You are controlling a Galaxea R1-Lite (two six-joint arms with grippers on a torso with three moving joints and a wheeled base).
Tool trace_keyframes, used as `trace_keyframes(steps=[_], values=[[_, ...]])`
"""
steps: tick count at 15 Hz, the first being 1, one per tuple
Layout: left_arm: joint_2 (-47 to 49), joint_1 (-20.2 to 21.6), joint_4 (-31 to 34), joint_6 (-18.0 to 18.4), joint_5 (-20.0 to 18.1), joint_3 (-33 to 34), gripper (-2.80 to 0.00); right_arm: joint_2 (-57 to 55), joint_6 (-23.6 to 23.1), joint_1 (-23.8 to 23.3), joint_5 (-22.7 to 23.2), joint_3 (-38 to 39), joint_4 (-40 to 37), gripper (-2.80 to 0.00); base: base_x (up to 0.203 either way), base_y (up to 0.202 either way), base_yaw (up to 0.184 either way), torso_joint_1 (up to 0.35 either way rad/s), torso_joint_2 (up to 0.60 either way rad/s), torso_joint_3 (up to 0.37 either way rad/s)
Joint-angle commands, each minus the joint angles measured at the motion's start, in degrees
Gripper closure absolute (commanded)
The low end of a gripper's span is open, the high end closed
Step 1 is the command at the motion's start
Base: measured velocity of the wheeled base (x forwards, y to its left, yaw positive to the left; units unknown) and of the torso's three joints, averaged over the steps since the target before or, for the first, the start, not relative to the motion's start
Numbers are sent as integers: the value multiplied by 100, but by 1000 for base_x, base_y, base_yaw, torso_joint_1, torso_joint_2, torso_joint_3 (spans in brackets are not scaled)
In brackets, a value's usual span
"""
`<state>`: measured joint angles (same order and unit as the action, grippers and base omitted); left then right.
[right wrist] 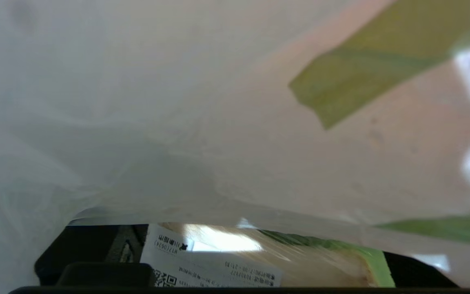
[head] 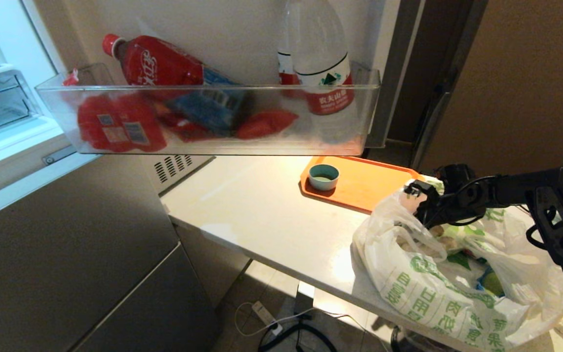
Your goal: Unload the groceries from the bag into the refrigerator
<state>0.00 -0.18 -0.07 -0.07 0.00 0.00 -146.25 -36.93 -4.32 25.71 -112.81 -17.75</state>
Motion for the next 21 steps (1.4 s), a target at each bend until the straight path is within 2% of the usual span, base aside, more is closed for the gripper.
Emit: trace_keyframes(steps=[1,2,3,10,13,18,21], values=[[0,1,-1,-1,0,0,0,-26,-25,1,22,-4,-9,-280,0,0,0,0,0,0],[0,1,-1,-1,0,0,0,-35,-34,1,13,-4,-9,-280,0,0,0,0,0,0],[0,1,-1,-1,0,0,0,-62,-43,1,13,5,-9,0,0,0,0,0,0,0],[0,1,-1,-1,0,0,0,-130,-19,1,-13,5,-65,0,0,0,0,0,0,0],[0,1,-1,-1,0,0,0,2,-34,1,2,11,-314,0,0,0,0,0,0,0],[0,1,-1,-1,0,0,0,614,18,-1,194,30,-1448,0,0,0,0,0,0,0],[0,1,-1,-1,0,0,0,685,27,-8,190,49,-1786,0,0,0,0,0,0,0]])
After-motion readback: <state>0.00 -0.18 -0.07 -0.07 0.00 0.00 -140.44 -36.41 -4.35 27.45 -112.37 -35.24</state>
